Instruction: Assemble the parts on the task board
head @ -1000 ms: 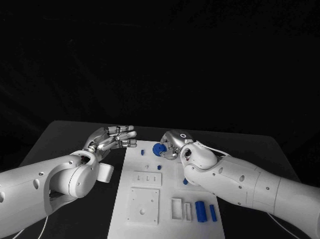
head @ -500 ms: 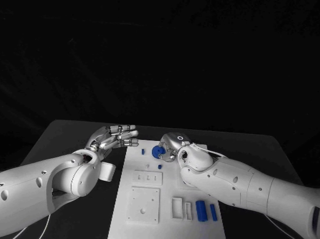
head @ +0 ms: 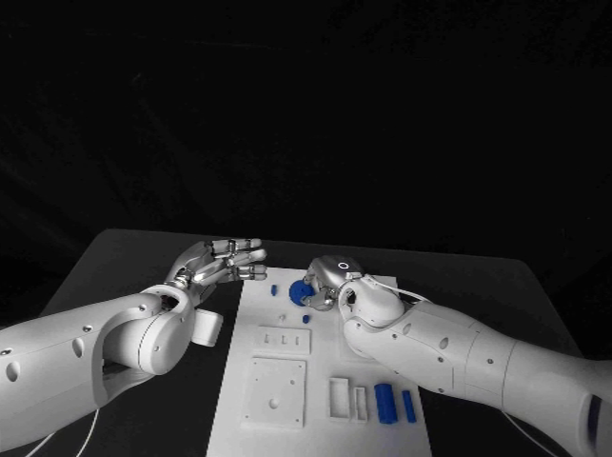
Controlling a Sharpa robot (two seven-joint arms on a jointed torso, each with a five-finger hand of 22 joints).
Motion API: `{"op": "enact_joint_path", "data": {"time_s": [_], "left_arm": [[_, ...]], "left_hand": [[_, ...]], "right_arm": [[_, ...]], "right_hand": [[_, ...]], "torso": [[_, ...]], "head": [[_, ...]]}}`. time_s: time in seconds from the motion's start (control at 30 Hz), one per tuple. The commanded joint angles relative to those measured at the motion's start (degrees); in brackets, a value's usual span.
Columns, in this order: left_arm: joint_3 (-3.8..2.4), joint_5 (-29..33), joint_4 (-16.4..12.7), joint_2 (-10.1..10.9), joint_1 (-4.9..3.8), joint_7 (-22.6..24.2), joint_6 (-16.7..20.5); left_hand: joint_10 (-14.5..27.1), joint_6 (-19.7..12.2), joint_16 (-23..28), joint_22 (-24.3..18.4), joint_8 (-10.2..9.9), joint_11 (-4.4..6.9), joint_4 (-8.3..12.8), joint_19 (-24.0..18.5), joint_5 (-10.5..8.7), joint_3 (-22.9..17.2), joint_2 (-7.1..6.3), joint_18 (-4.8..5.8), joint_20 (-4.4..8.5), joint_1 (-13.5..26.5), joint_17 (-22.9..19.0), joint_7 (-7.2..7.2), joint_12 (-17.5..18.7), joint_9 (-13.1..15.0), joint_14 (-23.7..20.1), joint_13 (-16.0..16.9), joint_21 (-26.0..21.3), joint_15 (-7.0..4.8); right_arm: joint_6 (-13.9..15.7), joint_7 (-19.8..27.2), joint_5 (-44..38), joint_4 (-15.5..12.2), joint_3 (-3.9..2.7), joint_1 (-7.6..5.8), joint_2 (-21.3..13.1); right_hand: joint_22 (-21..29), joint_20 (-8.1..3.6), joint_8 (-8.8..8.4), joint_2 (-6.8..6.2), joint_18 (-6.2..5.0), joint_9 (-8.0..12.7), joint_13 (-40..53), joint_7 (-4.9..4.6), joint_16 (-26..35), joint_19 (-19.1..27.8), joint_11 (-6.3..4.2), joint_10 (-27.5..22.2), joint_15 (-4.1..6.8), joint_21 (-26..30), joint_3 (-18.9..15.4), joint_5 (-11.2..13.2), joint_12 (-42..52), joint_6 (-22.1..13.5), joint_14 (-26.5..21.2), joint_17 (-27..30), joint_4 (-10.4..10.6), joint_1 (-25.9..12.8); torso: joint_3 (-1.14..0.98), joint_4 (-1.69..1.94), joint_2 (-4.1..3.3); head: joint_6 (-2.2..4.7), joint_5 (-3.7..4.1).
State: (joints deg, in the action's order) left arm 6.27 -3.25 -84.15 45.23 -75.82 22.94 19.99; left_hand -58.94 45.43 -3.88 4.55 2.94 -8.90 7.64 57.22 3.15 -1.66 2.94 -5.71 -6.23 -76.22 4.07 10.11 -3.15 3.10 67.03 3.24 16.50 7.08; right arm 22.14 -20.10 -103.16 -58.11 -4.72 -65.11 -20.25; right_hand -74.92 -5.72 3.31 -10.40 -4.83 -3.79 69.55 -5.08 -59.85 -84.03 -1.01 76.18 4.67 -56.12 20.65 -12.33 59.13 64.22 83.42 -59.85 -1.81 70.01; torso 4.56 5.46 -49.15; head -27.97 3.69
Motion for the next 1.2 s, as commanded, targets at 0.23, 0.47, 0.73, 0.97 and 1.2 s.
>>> {"op": "enact_joint_path", "data": {"time_s": [0.23, 0.47, 0.73, 0.97, 1.2], "left_arm": [[-0.06, 0.13, 0.22, -0.49, -0.06, 0.21, -0.71], [-0.06, 0.13, 0.41, -0.56, -0.05, 0.07, -0.77], [-0.06, 0.13, 0.47, -0.46, -0.05, -0.03, -0.76], [-0.06, 0.13, 0.42, -0.29, -0.05, -0.07, -0.67], [-0.06, 0.13, 0.37, -0.05, -0.05, -0.11, -0.6]], "left_hand": [[0.47, -0.39, 0.22, -0.08, 0.16, -0.08, 0.13, -0.4, 0.25, -0.06, 0.16, 0.44, -0.15, 0.4, 0.04, 0.03, -0.27, -0.03, -0.39, 0.09, 0.23, 0.11], [0.54, -0.65, 0.22, -0.08, 0.14, -0.13, 0.11, -0.39, 0.26, -0.04, 0.13, 0.43, -0.16, 0.43, 0.04, 0.08, -0.28, -0.04, -0.39, 0.09, 0.22, 0.13], [0.54, -0.65, 0.22, -0.08, 0.14, -0.13, 0.11, -0.39, 0.26, -0.04, 0.13, 0.43, -0.16, 0.43, 0.04, 0.08, -0.28, -0.04, -0.39, 0.09, 0.22, 0.13], [0.54, -0.65, 0.22, -0.08, 0.14, -0.13, 0.11, -0.39, 0.26, -0.04, 0.13, 0.43, -0.16, 0.43, 0.04, 0.08, -0.28, -0.04, -0.39, 0.09, 0.22, 0.13], [0.64, -0.86, 0.22, -0.1, 0.15, -0.18, 0.1, -0.38, 0.25, -0.01, 0.1, 0.4, -0.19, 0.42, 0.04, 0.12, -0.26, -0.05, -0.41, 0.08, 0.19, 0.15]], "right_arm": [[-2.21, 0.41, 1.15, 1.39, 0.28, 0.28, 0.93], [-1.92, 0.32, 1.87, 1.34, 0.32, 0.31, 0.9], [-2.41, 0.29, 2.65, 0.36, 0.33, 0.45, -0.07], [-2.64, 0.03, 2.9, -0.59, 0.34, 0.75, -1.25], [0.93, -0.72, 2.93, -2.67, 0.34, 1.1, -3.14]], "right_hand": [[-7.16, 0.22, 0.3, 0.3, 0.33, 0.17, -0.76, -0.46, 0.63, -2.53, 0.48, -0.77, -0.23, 0.76, -6.22, 2.57, -0.88, -3.52, -0.14, 0.18, 4.52, 0.41], [-7.2, 0.26, 0.25, -0.01, 0.31, 0.18, -0.93, -0.43, 0.61, -2.61, 0.54, -0.74, -0.23, 0.65, -7.59, 4.47, -0.79, -3.76, -0.16, 0.1, 7.41, -0.73], [-7.21, 0.23, 0.28, 0.07, 0.32, 0.16, -0.94, -0.32, 0.49, -2.64, 0.49, -0.72, -0.21, 0.63, -7.79, 4.26, -0.71, -3.35, -0.09, 0.0, 8.23, -1.01], [-7.24, 0.21, 0.27, 0.02, 0.36, 0.17, -0.94, -0.28, 0.48, -2.67, 0.47, -0.72, -0.19, 0.51, -7.88, 4.09, -0.67, -3.18, -0.11, -0.03, 8.72, -1.12], [-7.27, 0.18, 0.29, -0.21, 0.37, 0.16, -0.93, -0.24, 0.4, -2.72, 0.44, -0.63, -0.17, 0.37, -8.02, 3.78, -0.57, -3.12, -0.07, -0.12, 9.29, -0.95]], "torso": [[-0.05, 0.06, -0.03], [-0.04, -0.06, 0.0], [-0.1, -0.1, -0.01], [-0.12, -0.14, 0.0], [-0.18, -0.14, -0.02]], "head": [[0.1, 0.18], [0.05, 0.1], [-0.07, 0.05], [-0.14, 0.03], [-0.07, 0.06]]}}
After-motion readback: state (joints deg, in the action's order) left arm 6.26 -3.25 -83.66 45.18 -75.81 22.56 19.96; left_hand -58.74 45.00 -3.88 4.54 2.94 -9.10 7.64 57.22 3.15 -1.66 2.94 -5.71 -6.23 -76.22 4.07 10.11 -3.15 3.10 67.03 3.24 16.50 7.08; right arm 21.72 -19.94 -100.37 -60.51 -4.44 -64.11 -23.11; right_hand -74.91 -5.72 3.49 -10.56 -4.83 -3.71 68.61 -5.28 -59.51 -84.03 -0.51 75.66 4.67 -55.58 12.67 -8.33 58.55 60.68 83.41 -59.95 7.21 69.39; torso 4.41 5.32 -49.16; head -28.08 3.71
